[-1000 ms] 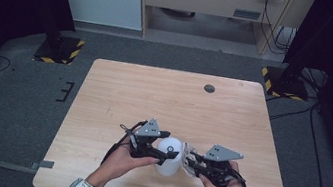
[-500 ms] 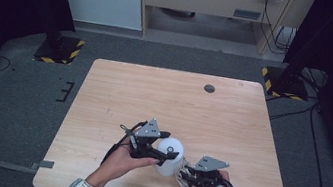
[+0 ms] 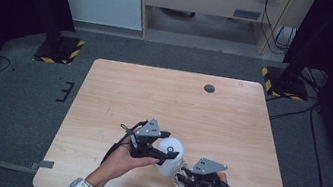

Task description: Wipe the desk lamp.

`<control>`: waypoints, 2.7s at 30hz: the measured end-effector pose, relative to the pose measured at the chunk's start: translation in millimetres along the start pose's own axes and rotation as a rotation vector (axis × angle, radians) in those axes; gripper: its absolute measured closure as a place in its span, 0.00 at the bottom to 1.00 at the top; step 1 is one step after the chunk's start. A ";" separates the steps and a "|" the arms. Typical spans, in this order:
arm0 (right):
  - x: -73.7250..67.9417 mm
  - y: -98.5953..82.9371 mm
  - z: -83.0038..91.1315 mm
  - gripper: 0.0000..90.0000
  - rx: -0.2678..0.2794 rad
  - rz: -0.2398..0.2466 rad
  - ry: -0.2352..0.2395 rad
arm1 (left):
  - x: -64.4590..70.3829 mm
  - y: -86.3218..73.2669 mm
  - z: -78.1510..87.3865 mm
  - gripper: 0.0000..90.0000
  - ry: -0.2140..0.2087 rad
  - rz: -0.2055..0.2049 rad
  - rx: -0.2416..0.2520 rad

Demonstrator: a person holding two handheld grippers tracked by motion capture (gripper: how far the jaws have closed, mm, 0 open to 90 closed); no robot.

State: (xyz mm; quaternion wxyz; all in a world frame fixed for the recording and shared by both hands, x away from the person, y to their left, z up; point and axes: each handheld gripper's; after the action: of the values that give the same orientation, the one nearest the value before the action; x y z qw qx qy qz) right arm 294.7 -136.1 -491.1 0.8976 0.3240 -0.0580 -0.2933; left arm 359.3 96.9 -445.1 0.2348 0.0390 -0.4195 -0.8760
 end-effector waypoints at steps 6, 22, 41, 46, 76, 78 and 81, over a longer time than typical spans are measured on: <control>-1.8 0.6 0.9 0.82 -0.004 0.004 0.002 | 1.4 0.7 0.5 0.24 0.002 -0.007 -0.006; -6.5 11.9 21.0 0.82 0.064 0.022 -0.003 | 0.1 2.4 0.5 0.25 0.004 -0.008 -0.017; 0.2 -4.5 -15.6 0.82 -0.071 0.011 -0.013 | -0.2 3.9 0.8 0.25 -0.001 -0.009 -0.029; -4.2 4.0 0.3 0.82 -0.007 0.014 0.010 | -0.8 3.9 0.7 0.25 -0.001 -0.004 -0.029; -18.7 15.6 -17.2 0.82 -0.023 0.080 0.098 | -2.8 4.8 0.7 0.25 -0.012 -0.003 -0.038; -19.0 18.5 -10.9 0.82 -0.001 0.075 0.103 | -2.9 4.9 0.7 0.25 -0.013 0.001 -0.038; -20.0 24.9 0.0 0.82 0.035 0.075 0.102 | -3.2 5.0 0.6 0.25 -0.014 0.003 -0.040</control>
State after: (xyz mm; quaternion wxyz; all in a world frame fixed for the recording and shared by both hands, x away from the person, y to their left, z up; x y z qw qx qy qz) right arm 290.4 -109.5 -474.0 0.9040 0.3516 -0.0293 -0.2414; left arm 363.9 96.0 -441.4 0.2337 0.0275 -0.4038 -0.8841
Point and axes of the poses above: each handheld gripper's, and its own axes: z roughly backward along the jaws, y roughly out of its top, x roughly to its right, and after that the axes turned 12 degrees about -x, right-handed
